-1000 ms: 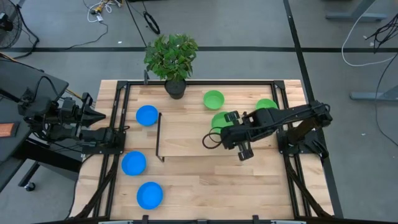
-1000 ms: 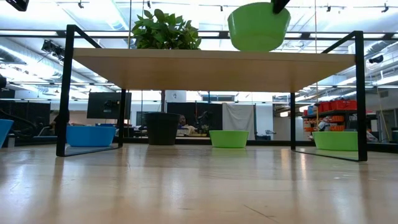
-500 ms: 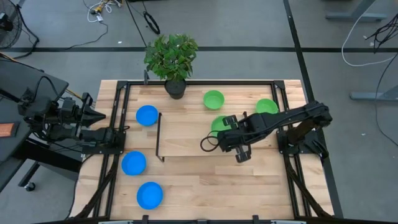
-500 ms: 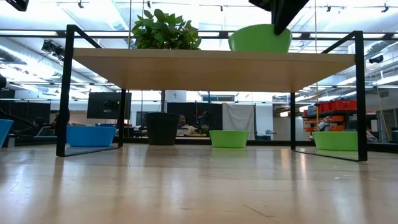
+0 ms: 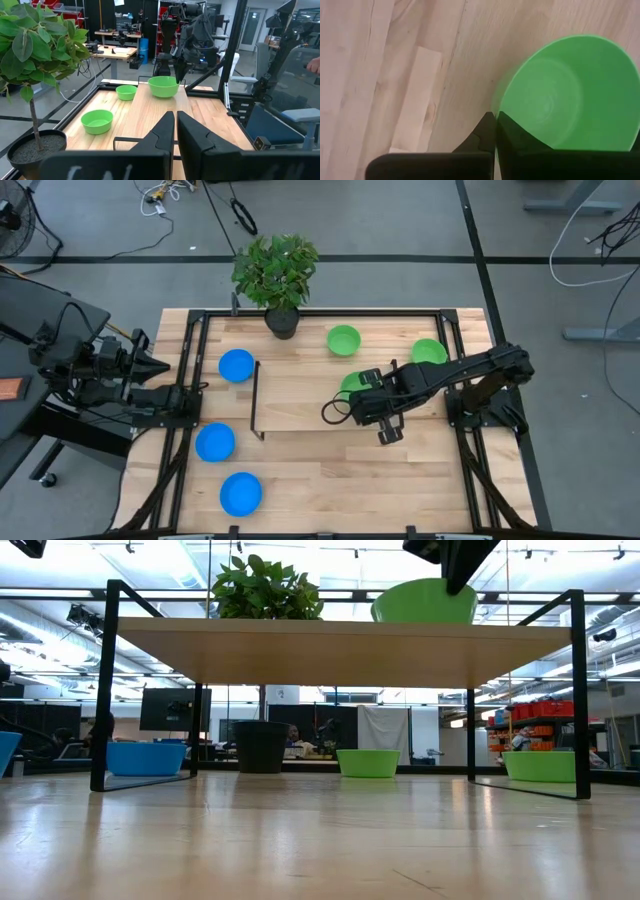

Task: Pick & Place Mini bowls
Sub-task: Put the bottom green bowl on the shelf

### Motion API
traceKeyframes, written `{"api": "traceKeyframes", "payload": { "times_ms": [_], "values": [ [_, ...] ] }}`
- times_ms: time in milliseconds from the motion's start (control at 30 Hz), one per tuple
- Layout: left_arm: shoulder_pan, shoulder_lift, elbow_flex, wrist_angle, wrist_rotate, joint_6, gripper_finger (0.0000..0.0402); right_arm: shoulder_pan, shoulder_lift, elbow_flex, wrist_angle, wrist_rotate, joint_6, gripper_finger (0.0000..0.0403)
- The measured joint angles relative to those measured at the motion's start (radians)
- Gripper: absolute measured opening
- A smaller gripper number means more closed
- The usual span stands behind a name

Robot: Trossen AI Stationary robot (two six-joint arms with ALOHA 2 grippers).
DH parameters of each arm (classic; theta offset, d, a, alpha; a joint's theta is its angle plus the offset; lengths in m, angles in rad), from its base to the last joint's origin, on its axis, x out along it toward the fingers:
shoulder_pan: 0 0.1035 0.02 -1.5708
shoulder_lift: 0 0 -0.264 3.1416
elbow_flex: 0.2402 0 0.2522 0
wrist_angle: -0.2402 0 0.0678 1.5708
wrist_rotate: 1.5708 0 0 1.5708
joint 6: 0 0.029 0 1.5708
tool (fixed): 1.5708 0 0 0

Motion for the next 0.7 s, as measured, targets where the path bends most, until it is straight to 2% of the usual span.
{"api": "traceKeyframes", "payload": {
  "times_ms": [333,500,700],
  "values": [
    [0.0,0.0,0.0,0.0,0.0,0.0,0.0023,0.006,0.0,-0.001,0.043,0.005,-0.01,0.0001],
    [0.0,0.0,0.0,0.0,0.0,0.0,0.0023,0.031,0.0,-0.001,0.043,0.053,-0.042,0.0001],
    [0.0,0.0,0.0,0.0,0.0,0.0,0.0023,0.049,0.0,-0.001,0.042,0.055,-0.052,0.0001]
  ]
}}
